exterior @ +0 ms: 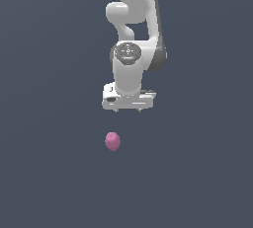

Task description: Pick up the object and move it to a goal position.

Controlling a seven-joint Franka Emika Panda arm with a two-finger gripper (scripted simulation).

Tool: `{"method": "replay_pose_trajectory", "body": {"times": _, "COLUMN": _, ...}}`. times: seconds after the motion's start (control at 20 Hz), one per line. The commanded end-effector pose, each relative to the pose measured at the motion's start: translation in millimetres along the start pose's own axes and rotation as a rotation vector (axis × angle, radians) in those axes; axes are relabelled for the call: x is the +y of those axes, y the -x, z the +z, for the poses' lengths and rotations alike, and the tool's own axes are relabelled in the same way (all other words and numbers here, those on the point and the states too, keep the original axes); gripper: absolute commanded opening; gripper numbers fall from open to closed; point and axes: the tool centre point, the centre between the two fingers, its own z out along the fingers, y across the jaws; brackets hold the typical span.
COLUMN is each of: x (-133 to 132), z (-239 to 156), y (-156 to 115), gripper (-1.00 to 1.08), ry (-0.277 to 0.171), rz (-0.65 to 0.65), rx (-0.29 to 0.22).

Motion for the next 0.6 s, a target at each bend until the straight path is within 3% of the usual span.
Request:
{"method": "replay_pose_trajectory", "body": {"times": 0.0, "x": 0.0, "z": 0.0, "y": 0.0, "gripper": 1.00, "ry": 0.000, "rz": 0.000, "rx": 0.000}}
{"method": "replay_pose_trajectory", "body": {"times": 0.55, "x": -23.3, "z": -17.3, "y": -9.8, "gripper": 1.00, "ry": -0.020, "rz": -0.006, "rx": 0.045}}
